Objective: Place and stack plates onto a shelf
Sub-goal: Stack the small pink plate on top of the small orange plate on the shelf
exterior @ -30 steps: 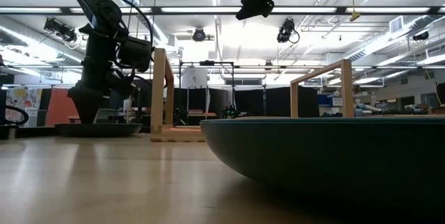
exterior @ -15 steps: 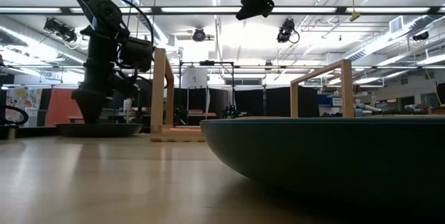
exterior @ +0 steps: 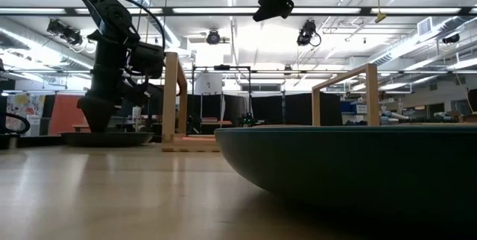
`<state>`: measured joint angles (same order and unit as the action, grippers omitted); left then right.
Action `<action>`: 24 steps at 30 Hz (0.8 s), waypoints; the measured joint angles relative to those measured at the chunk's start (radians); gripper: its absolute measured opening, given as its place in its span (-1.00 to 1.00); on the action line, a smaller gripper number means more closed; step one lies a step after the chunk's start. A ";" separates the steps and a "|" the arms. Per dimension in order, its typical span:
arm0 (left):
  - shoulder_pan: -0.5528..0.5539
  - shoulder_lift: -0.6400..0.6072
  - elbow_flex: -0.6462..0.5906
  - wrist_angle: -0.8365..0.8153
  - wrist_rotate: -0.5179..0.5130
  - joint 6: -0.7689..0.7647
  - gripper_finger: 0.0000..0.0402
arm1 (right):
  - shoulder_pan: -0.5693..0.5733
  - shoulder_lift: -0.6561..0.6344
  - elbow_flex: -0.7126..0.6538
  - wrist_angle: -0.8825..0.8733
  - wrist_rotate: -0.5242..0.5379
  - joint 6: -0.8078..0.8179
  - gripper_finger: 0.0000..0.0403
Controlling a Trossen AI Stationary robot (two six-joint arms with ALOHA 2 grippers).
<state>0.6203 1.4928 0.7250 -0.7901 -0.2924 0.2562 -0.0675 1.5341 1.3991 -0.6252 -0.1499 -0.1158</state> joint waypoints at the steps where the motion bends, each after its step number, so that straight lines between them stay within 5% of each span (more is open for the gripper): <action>1: 0.001 0.009 0.000 0.004 0.000 0.000 -0.29 | 0.000 0.000 0.000 0.000 0.000 0.000 0.23; 18: 0.001 0.050 0.002 0.017 -0.035 -0.009 -0.31 | 0.000 0.000 0.000 -0.002 0.000 0.000 0.23; 24: 0.001 0.050 0.000 0.017 -0.033 -0.009 -0.61 | 0.000 -0.007 0.000 -0.023 0.000 0.000 0.23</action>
<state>0.6216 1.5430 0.7250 -0.7732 -0.3252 0.2470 -0.0673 1.5269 1.3991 -0.6478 -0.1497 -0.1160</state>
